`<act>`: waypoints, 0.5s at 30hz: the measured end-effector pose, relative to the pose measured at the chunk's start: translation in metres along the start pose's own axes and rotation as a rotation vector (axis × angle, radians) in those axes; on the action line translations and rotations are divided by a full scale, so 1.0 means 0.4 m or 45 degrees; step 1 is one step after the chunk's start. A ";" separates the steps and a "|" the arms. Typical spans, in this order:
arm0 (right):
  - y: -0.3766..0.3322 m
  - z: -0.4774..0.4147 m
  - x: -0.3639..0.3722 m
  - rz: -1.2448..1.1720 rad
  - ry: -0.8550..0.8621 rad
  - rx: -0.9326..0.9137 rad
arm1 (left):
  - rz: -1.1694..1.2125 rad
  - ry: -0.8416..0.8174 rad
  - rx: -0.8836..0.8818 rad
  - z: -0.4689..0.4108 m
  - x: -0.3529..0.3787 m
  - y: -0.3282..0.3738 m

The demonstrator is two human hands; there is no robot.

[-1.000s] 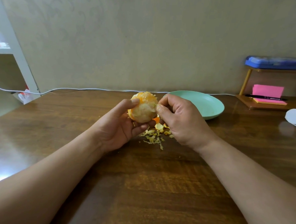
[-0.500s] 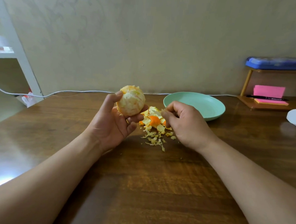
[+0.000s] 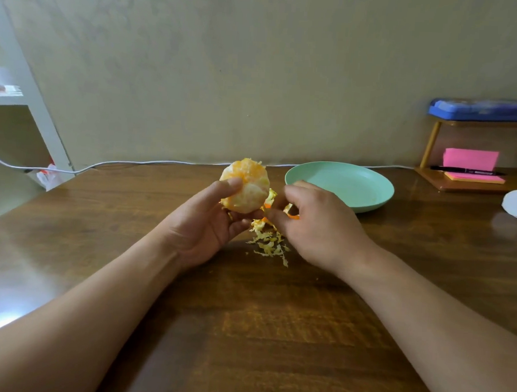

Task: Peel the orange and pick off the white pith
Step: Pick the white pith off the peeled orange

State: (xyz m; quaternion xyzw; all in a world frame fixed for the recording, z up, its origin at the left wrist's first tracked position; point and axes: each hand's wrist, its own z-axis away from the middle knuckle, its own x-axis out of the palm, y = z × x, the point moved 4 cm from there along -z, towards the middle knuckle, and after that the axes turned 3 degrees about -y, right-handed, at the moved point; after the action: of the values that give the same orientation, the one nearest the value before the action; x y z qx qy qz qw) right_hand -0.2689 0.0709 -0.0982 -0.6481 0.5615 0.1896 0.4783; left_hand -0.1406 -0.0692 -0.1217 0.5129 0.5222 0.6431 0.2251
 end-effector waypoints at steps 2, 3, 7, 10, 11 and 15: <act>0.000 0.001 -0.005 -0.176 0.092 0.015 | -0.023 -0.033 0.024 -0.001 0.002 0.000; 0.001 0.001 -0.009 -0.272 0.131 0.034 | -0.043 -0.048 0.045 -0.002 0.003 0.001; 0.000 0.003 -0.019 -0.400 0.177 0.090 | -0.157 -0.077 0.086 -0.004 0.007 0.001; 0.002 0.003 -0.018 -0.364 0.145 0.098 | -0.213 -0.030 0.079 -0.005 0.002 -0.001; 0.002 0.003 -0.017 -0.340 0.127 0.104 | -0.232 -0.016 0.073 -0.005 0.001 -0.002; 0.002 0.002 -0.019 -0.294 0.117 0.126 | -0.254 0.020 0.078 -0.006 0.001 -0.003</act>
State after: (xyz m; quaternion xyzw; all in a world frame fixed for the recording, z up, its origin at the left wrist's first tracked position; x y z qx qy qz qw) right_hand -0.2717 0.0758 -0.0930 -0.6920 0.5131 0.0753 0.5022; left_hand -0.1431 -0.0694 -0.1224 0.4599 0.5918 0.6053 0.2683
